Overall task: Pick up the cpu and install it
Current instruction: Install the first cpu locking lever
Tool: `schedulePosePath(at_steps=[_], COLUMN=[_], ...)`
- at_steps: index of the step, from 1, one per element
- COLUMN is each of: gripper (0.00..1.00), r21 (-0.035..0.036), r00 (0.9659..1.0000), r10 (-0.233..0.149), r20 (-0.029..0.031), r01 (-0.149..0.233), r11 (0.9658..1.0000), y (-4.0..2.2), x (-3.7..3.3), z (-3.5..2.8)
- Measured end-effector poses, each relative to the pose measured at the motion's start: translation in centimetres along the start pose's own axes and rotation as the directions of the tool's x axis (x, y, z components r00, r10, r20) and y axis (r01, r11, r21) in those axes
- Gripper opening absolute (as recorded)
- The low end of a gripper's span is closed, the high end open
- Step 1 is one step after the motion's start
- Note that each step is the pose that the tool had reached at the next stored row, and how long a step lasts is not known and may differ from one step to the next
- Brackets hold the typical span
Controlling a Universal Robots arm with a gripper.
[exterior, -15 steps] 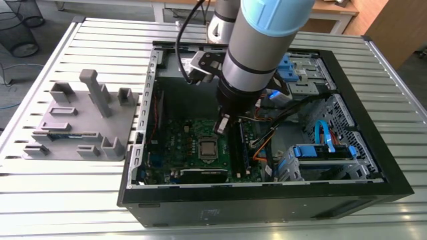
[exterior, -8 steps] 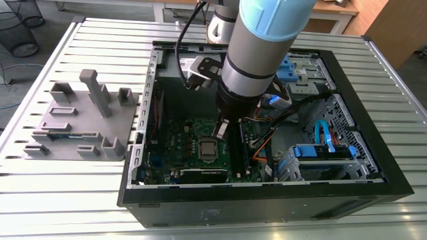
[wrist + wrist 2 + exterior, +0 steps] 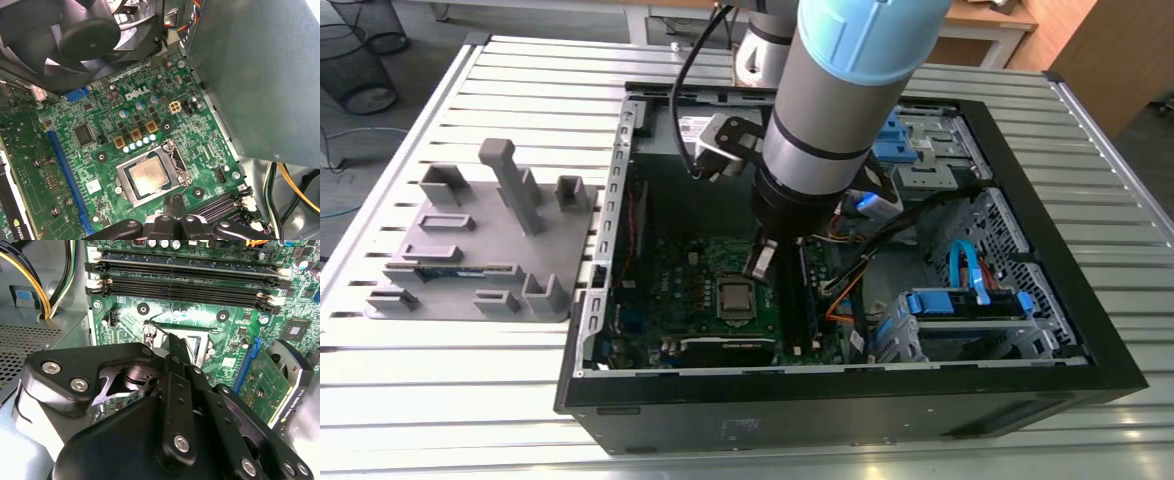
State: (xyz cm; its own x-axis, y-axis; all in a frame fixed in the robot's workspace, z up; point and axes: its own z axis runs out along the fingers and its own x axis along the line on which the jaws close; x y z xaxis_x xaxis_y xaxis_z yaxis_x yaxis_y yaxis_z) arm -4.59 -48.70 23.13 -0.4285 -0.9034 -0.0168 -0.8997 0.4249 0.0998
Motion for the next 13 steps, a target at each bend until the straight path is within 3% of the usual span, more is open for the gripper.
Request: schedulePosePath(at_steps=[9,13], gripper=[0.11,0.11], r21=[0.0011,0.0023], r00=[0.9975,0.9955], r10=[0.07,0.095], r20=[0.0071,0.0072], r01=[-0.07,-0.095], r11=[0.9976,0.9955], y=[-0.15,-0.14], x=[0.09,0.12], z=[1.02,1.23])
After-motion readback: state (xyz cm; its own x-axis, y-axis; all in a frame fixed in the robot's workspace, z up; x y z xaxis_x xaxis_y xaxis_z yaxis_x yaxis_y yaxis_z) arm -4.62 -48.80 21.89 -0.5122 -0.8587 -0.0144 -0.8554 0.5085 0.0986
